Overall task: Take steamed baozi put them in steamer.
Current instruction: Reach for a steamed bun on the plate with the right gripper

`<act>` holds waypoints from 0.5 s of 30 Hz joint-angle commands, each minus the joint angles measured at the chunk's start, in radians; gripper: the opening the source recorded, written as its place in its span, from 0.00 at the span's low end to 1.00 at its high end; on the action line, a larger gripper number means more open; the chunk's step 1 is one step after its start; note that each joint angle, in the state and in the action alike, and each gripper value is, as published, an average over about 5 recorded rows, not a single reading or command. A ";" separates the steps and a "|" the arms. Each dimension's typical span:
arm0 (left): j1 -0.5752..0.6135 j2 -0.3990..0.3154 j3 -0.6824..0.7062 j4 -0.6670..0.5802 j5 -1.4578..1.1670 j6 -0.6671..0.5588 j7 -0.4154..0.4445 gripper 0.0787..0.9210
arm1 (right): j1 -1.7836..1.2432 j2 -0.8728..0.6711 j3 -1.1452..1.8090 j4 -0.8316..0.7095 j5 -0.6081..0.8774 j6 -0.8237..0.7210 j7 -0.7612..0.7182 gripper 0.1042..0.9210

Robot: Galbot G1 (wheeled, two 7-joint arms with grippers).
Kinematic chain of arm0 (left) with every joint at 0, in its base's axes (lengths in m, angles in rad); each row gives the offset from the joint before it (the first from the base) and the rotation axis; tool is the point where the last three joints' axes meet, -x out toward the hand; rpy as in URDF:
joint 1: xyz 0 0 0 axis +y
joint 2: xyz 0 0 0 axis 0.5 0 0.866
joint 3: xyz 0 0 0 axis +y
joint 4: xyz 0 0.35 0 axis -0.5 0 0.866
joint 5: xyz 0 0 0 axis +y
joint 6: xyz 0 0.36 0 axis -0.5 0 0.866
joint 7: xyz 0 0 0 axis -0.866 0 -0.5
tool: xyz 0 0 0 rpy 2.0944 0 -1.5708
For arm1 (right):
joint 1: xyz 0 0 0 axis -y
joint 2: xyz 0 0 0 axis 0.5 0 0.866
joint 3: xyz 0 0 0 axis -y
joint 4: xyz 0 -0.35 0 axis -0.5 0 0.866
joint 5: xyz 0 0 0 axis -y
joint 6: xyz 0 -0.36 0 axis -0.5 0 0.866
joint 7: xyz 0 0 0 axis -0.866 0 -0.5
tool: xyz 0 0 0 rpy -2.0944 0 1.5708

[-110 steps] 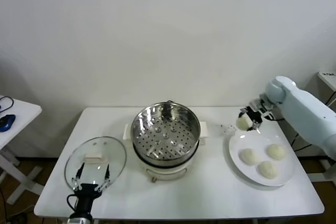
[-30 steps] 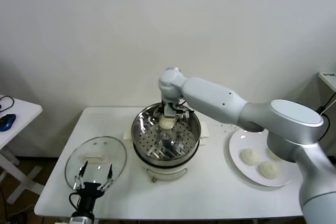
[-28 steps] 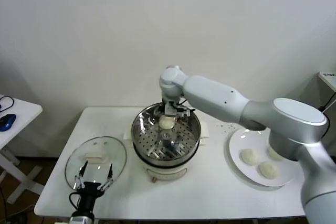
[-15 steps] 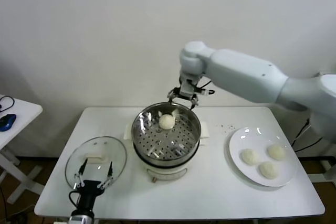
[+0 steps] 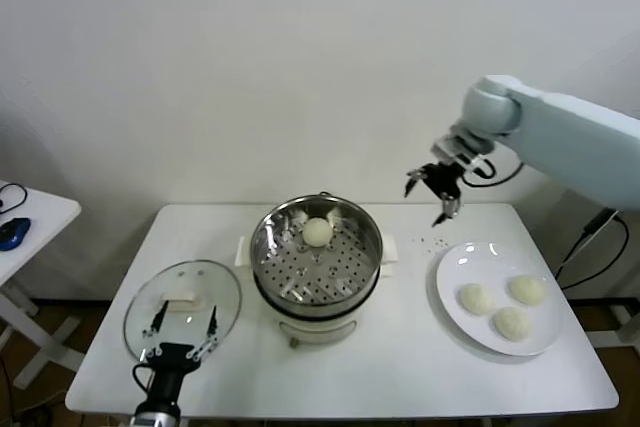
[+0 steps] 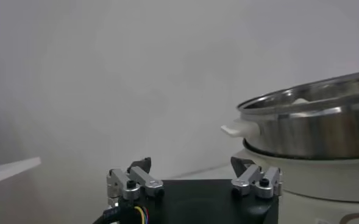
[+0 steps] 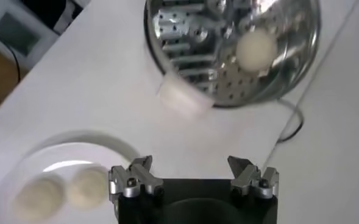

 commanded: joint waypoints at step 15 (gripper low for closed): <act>0.006 -0.014 0.001 -0.002 0.017 -0.001 0.003 0.88 | -0.568 -0.109 0.388 -0.106 -0.203 -0.070 0.059 0.88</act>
